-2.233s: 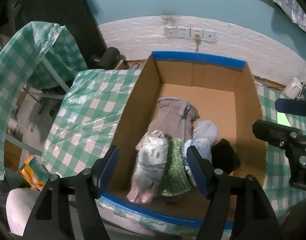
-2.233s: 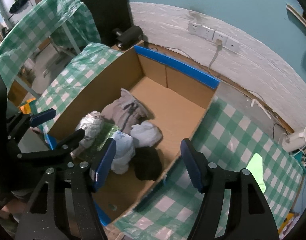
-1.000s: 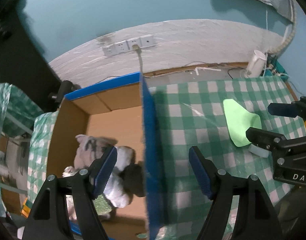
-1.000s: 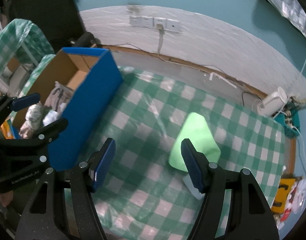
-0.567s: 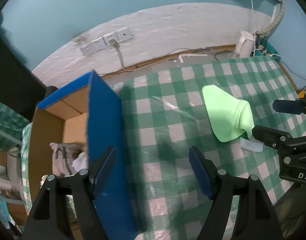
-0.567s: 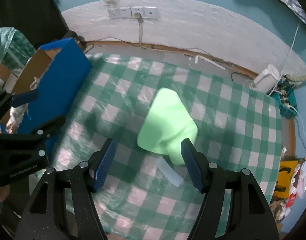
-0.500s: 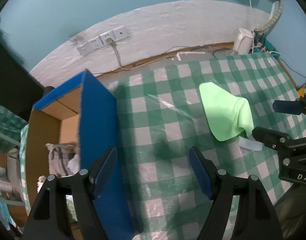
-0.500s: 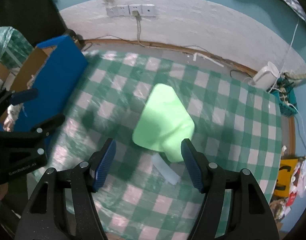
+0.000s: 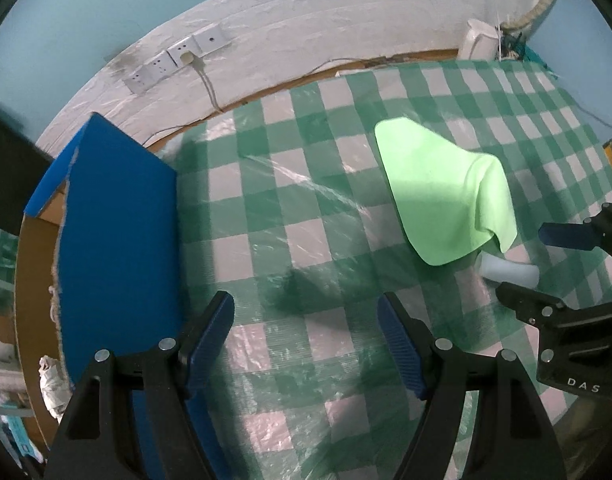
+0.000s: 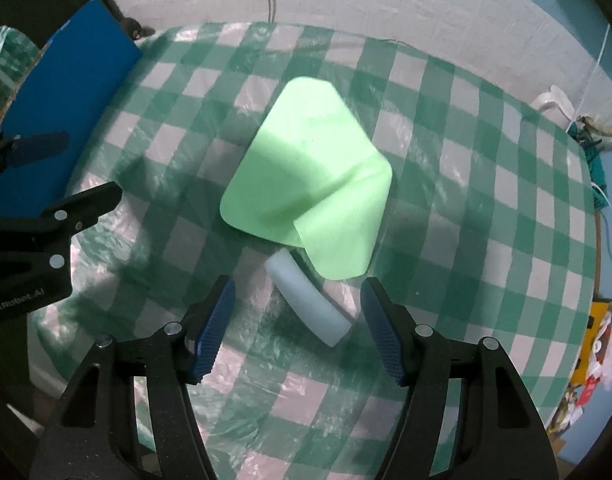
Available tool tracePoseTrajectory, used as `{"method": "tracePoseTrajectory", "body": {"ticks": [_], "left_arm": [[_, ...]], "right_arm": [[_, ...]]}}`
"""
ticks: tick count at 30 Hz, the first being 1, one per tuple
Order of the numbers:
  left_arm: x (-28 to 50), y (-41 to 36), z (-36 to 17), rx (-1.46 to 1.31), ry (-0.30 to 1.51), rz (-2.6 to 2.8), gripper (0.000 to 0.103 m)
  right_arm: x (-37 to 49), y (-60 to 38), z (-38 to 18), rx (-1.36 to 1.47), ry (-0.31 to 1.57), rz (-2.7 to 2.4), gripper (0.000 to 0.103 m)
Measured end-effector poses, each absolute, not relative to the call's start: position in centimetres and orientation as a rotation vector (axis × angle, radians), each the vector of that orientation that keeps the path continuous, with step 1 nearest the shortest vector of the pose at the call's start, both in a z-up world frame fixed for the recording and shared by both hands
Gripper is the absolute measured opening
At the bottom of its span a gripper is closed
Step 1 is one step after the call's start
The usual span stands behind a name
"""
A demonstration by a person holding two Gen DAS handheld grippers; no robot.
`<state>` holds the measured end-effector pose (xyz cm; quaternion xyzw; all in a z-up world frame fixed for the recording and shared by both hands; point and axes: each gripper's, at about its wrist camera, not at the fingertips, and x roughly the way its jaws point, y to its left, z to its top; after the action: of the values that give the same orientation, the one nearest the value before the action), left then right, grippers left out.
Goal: Organize soft objects
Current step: 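Grasp the white foam tube with the right tool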
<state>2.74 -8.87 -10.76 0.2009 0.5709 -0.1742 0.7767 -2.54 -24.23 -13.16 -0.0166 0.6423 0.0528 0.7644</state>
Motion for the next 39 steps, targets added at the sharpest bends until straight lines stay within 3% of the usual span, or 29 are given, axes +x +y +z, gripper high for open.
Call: {"method": "tracePoseTrajectory", "body": {"ticks": [8,11,18,21,39], "left_arm": [[3.1,-9.6,-13.0,0.452,1.287,-0.38,0.076],[3.2,-9.8,-13.6,0.464,1.295,-0.379,0.076],[3.8,-10.3,-13.9,0.456,1.31,-0.388,0.076],[4.0,-10.6,-13.9,0.45,1.312,-0.392,0.076],[5.1,-15.5,-13.9,0.374,1.293,-0.479,0.082]], "right_arm": [[-2.6,-24.3,-15.7,-0.051,1.442,0.116,0.058],[-2.7,-24.2,-16.6,-0.057,1.463,0.121,0.05],[-3.2,-24.0,-16.2,-0.091,1.45,0.112,0.02],[-3.6,-24.7,-15.6,-0.071,1.45,0.115,0.015],[-3.9,-31.3,-13.0,0.097,1.388,-0.033,0.015]]}}
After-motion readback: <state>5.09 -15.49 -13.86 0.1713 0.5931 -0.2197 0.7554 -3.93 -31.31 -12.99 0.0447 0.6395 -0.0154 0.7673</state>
